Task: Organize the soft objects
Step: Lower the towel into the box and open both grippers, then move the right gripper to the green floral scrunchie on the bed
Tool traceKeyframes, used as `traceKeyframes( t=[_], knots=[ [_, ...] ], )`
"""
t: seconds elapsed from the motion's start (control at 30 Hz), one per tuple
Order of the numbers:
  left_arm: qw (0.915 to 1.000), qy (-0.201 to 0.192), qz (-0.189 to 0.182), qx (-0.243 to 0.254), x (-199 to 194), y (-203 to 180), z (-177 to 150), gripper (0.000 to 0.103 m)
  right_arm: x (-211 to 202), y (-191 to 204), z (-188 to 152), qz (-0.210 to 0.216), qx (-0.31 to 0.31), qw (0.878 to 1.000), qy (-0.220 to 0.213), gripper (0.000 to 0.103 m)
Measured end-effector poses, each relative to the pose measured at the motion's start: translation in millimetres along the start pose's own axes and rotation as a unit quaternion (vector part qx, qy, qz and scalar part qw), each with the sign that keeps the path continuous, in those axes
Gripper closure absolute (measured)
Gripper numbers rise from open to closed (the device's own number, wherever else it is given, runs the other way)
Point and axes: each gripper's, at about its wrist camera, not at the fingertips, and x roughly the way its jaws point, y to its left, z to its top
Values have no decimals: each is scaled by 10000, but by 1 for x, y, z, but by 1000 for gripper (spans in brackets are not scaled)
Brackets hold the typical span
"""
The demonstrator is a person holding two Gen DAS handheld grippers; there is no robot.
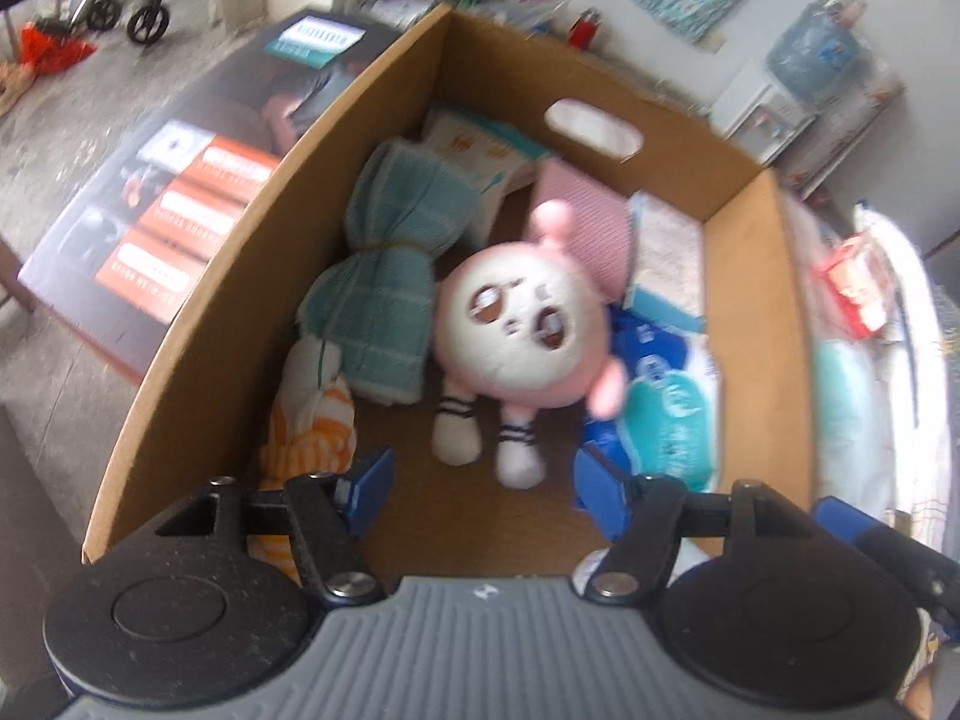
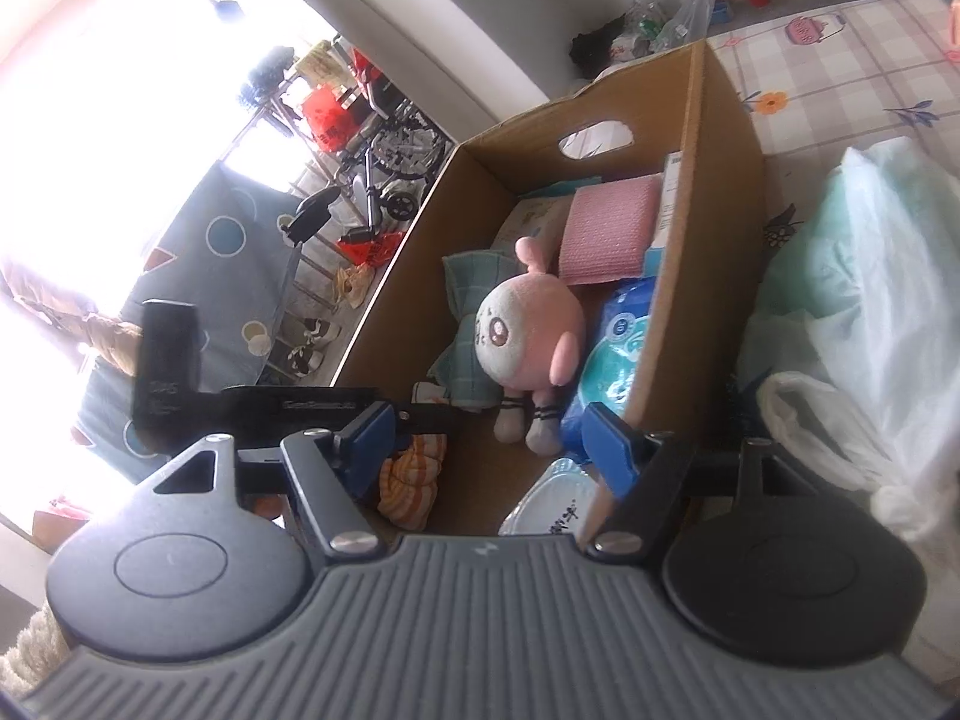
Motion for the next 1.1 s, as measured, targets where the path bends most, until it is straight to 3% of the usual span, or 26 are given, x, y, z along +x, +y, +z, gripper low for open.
traceKeyframes(
  t=[0.2,0.4,0.53,0.7,0.8,1.0,1.1],
  knots=[
    [9945,-798,-278,618,-37,-45,-24,33,-46,-12,-11,-197,51,9981,-590,31],
    [9749,-1270,-872,1607,-52,-119,-62,33,-111,-39,-27,-844,167,9878,-1296,30],
    [9546,-1248,-1318,2363,-46,-175,-96,30,-164,-59,-43,-1440,252,9712,-1880,30],
    [9231,-931,-1785,3275,-23,-238,-151,28,-222,-94,-77,-2331,526,9399,-2439,29],
    [9053,-776,-1929,3703,-1,-264,-183,28,-243,-116,-103,-2626,768,9268,-2573,29],
    [8680,-1013,-1807,4514,28,-293,-243,28,-263,-150,-147,-3024,1041,9113,-2591,29],
    [8639,-1039,-1858,4565,43,-296,-257,28,-261,-164,-159,-3083,1103,9122,-2464,29]
  ],
)
